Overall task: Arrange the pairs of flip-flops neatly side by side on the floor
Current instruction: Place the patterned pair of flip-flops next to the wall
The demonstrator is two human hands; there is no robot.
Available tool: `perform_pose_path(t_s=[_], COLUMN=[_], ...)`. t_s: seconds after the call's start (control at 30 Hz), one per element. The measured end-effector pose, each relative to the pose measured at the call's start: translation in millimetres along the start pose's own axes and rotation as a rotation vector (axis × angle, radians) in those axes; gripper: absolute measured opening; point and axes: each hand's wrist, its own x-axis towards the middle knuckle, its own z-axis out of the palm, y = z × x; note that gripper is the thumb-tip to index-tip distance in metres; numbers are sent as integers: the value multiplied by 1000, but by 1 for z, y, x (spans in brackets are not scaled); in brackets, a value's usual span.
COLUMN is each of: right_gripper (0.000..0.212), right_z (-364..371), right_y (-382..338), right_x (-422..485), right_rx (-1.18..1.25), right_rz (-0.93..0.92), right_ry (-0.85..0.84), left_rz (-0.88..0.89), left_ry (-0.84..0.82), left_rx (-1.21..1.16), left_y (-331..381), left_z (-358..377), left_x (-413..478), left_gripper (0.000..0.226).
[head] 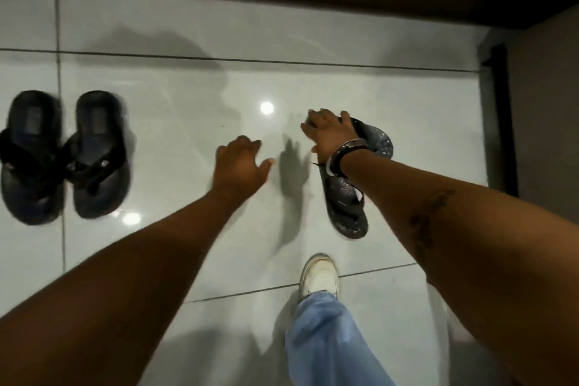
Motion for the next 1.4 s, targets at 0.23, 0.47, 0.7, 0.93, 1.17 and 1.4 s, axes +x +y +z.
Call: perform_pose_path(t_s=[0.23,0.47,0.7,0.93,1.17,1.4], right_gripper=[74,42,22,28,24,35], right_z=[90,126,154,165,184,188], right_y=[106,137,149,152,152,132], right_x=[-10,16,27,0,-31,-57], right_rx=[-145,-142,24,314,418,608], right_rz=[45,-16,60,227,317,449], right_ry=[-84,17,104,119,-3,-16], left_rz=[125,178,206,240,205,170], left_ry=[-198,-290,-473,-484,-442,-453], left_rx=[-79,121,253,302,299,283], left_y=[127,165,169,180,183,190], left_z=[110,190,218,219,210,194], left_x=[19,26,30,33,47,63], left_gripper=[46,40,21,30,24,22])
